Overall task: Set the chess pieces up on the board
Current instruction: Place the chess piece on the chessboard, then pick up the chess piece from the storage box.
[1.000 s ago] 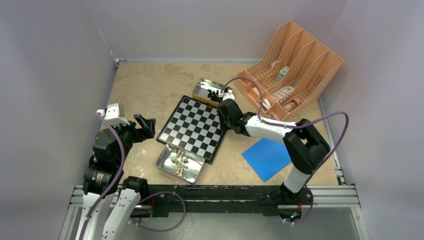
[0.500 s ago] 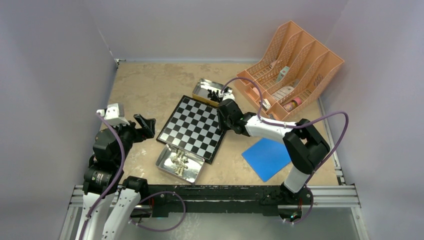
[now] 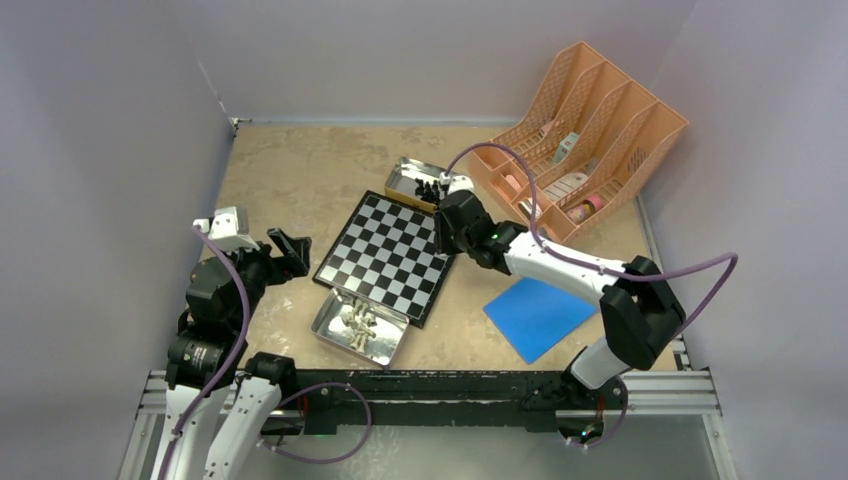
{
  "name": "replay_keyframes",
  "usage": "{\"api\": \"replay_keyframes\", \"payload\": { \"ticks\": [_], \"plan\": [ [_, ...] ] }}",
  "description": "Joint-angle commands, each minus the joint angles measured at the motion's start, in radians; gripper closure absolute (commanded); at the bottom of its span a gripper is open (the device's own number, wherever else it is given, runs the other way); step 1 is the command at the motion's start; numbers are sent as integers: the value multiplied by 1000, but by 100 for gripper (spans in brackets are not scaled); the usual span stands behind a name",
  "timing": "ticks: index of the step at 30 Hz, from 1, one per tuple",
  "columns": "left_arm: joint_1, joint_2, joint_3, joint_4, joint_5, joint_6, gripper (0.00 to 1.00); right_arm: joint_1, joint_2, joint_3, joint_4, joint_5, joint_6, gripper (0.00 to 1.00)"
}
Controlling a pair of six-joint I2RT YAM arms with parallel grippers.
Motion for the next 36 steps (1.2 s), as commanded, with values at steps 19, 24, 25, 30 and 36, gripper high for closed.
{"api": "replay_keyframes", "payload": {
  "ticks": [19,24,25,30,36],
  "plan": [
    [6,-30,7,40,-19,-10,17,452,82,108,183,-47,10,71],
    [6,-64,2,39,-42,-11,17,508,184,158,199,-72,-55,71],
    [6,-69,2,39,-45,-10,17,514,199,166,203,-75,-63,71],
    [6,-74,3,35,-54,-11,17,528,254,187,227,-77,-94,68],
    [6,-75,6,33,-57,-11,17,529,310,218,227,-56,-121,68]
  ]
}}
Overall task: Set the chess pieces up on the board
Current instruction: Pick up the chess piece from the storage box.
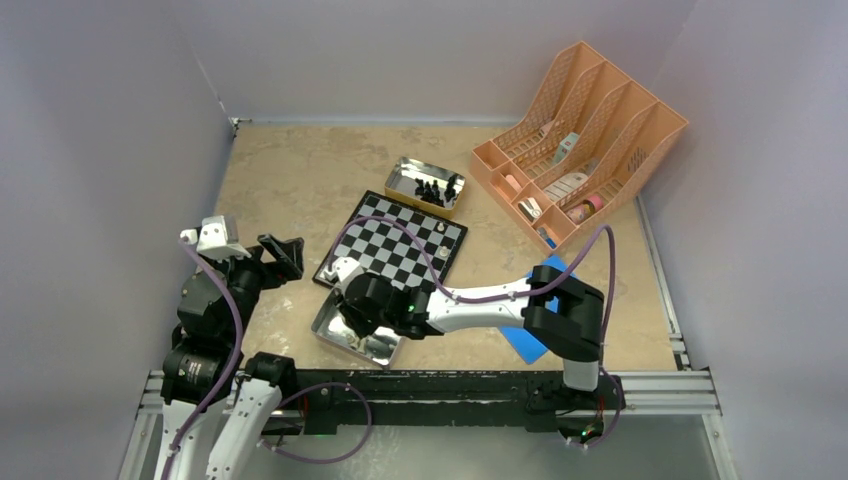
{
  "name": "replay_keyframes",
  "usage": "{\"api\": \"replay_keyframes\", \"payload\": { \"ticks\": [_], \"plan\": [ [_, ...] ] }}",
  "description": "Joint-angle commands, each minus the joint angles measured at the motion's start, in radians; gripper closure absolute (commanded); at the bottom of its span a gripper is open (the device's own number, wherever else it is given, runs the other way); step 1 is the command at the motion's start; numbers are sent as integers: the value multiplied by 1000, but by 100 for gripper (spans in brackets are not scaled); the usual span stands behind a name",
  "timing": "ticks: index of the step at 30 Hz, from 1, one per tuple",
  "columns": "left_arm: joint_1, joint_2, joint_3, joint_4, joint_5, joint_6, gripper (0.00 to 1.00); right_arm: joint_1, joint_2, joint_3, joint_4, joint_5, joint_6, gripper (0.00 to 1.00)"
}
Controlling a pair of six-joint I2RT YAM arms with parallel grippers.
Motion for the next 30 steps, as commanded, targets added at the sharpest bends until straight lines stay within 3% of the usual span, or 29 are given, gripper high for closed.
{"api": "replay_keyframes", "payload": {
  "ticks": [1,14,30],
  "plan": [
    [6,-6,5,34,-17,-9,17,2,14,58,42,23,-44,68],
    [6,-2,6,35,-17,-11,17,1,81,79,30,44,-56,69],
    [6,5,6,35,-10,-11,17,0,40,20,96,37,-80,90]
  ]
}}
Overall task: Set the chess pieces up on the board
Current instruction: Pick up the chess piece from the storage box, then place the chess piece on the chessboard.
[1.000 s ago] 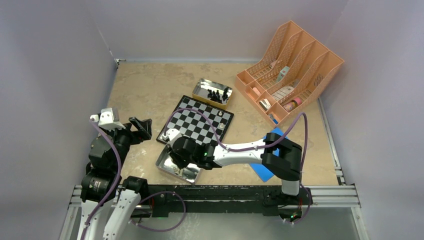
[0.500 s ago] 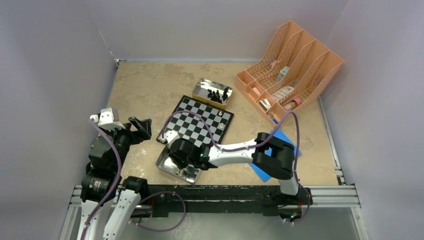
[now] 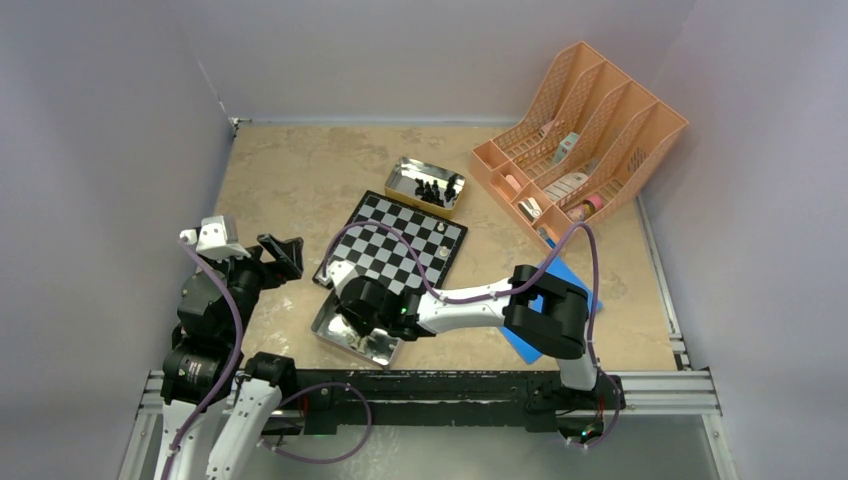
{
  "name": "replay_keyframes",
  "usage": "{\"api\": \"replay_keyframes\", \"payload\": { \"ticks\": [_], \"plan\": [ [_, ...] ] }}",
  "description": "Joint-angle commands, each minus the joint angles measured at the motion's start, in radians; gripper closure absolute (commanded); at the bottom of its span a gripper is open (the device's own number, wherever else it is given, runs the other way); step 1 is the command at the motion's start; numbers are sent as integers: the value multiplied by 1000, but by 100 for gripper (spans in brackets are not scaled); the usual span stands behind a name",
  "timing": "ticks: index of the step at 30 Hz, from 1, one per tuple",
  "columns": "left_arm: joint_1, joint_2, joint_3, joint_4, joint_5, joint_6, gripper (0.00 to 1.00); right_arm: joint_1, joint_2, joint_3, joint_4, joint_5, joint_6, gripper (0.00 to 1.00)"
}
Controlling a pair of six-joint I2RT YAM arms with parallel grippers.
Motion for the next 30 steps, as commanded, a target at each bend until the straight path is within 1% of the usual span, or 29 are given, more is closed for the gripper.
{"api": "replay_keyframes", "payload": {
  "ticks": [1,10,16,22,25,27,30],
  "plan": [
    [6,6,6,35,-3,-11,17,1,-63,-16,40,17,-12,91],
    [6,13,3,39,12,-7,17,1,-147,-36,18,64,2,96],
    [6,35,1,44,41,-3,17,-28,-236,-56,-10,105,25,97],
    [6,61,-10,67,120,0,17,-159,-330,-98,-58,128,32,97],
    [5,92,-15,84,216,17,17,-239,-389,-120,-87,145,30,96],
    [6,123,-13,90,304,27,17,-298,-420,-134,-103,151,26,96],
    [6,181,-5,89,416,41,17,-387,-444,-139,-148,129,14,95]
  ]
}}
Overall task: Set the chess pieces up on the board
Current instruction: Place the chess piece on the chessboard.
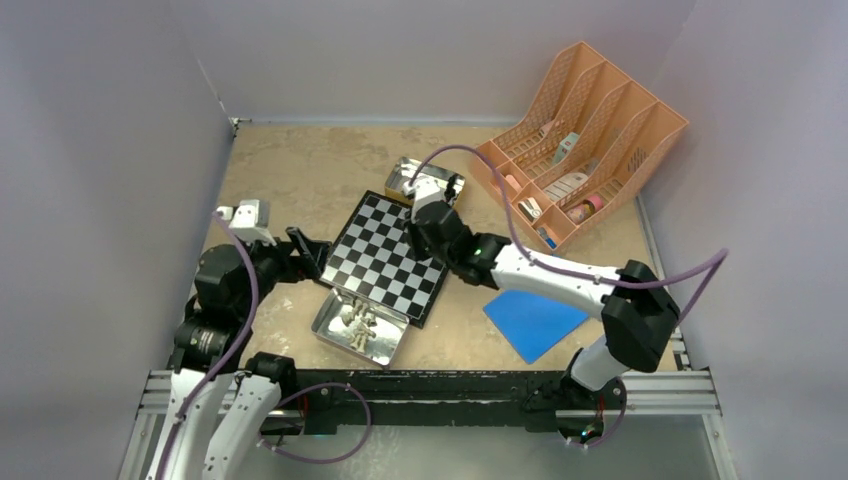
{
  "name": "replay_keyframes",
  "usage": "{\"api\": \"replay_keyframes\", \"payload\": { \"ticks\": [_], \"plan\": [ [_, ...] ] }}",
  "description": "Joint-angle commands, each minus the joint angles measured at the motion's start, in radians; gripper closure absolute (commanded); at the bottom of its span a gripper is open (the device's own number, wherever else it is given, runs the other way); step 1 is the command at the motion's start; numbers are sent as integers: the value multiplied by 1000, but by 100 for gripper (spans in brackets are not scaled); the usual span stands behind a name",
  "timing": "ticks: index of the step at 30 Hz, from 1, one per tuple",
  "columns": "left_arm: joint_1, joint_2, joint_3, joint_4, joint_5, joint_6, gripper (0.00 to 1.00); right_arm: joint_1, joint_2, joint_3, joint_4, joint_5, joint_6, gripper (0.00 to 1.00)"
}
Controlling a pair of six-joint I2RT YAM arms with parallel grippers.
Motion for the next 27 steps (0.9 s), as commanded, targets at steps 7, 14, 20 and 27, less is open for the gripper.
{"api": "replay_keyframes", "payload": {
  "ticks": [7,14,20,27],
  "plan": [
    [5,149,-31,80,250,69,18,-226,-55,-3,-126,56,17,93],
    [5,78,-36,40,89,47,19,-281,33,17,-150,47,50,93],
    [5,69,-45,51,117,48,19,-296,70,4,-105,22,63,93],
    [5,89,-43,50,138,49,19,-314,115,5,-74,14,83,92]
  ]
}}
